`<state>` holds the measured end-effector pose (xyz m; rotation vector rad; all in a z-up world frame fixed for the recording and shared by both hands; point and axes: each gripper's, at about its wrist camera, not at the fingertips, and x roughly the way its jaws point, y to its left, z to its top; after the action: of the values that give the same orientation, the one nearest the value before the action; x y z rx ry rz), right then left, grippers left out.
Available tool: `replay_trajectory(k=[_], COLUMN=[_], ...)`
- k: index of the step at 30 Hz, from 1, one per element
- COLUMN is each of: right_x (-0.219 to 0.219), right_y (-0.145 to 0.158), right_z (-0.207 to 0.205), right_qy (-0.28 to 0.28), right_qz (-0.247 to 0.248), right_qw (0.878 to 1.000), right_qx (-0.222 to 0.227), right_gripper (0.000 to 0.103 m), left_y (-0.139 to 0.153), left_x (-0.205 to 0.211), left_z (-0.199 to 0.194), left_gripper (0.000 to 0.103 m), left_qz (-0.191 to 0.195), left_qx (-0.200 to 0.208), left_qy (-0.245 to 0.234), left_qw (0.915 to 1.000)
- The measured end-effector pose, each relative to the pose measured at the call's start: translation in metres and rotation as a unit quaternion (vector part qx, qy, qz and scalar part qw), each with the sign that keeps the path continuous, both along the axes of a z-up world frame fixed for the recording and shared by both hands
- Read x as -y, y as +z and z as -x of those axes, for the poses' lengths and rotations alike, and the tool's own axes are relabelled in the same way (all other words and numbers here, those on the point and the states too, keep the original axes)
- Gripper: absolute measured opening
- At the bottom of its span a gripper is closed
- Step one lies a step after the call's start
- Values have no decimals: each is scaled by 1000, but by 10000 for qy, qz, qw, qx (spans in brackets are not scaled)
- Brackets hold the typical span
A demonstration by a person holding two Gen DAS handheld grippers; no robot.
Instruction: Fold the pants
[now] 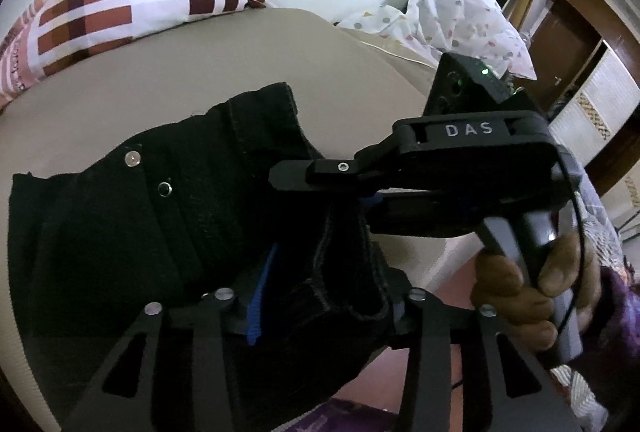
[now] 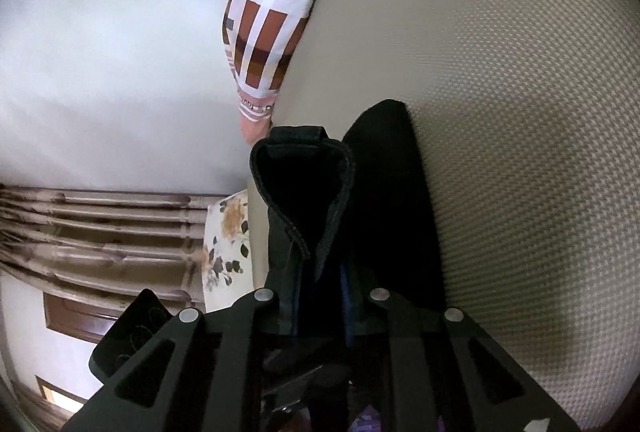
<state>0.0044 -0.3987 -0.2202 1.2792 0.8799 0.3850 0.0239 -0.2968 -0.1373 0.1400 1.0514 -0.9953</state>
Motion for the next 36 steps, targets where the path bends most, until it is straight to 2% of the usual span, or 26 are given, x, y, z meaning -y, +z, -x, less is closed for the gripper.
replay_trajectory(k=[3,5,8,9,12,14,16,18,20,23,25,28,32,36], right_x=[4,7,13,14,19,24,30,36,32,6,-18,-50,-74,-87], right_y=[-7,-12,-20,-20,-15,-8,-3,8,22,51,68,84,78,78], right_z=[0,2,6,9,18,29,43,62,76,92,97,97,87,85], right_qy=[6,-16,-62,-102,-166,-248,-423,-717,-728,-448,-186,61,421,403], right_qz=[-60,-73,-171,-157,-117,104,178,211,307,974,1659,2810,3448,4159], right_qw=[10000,10000,9998,9998,9997,9996,9988,9965,9953,9900,9806,9536,9323,9046], right_qx=[38,17,14,32,94,133,171,374,566,913,1030,1078,1009,844], right_gripper=[15,15,15,18,22,25,26,26,26,26,26,26,26,26], left_y=[6,15,39,45,61,64,60,48,32,10,-2,-9,-11,-11], left_x=[-3,-8,-27,-35,-68,-93,-117,-140,-162,-187,-200,-211,-218,-217], left_z=[-1,-2,-2,-4,-16,-24,-33,-41,-45,-48,-49,-46,-40,-36], left_gripper=[49,52,54,58,68,69,71,71,71,71,71,71,71,71], left_qz=[116,339,462,485,512,471,319,105,-12,-142,-155,-113,-52,-109], left_qx=[-247,-417,-106,12,364,574,754,736,549,164,-84,-252,-389,-435], left_qy=[-121,-210,-73,17,510,914,1286,1601,1848,2124,2268,2388,2386,2270], left_qw=[9996,9983,9988,9988,9967,9930,9883,9843,9812,9770,9738,9707,9703,9729])
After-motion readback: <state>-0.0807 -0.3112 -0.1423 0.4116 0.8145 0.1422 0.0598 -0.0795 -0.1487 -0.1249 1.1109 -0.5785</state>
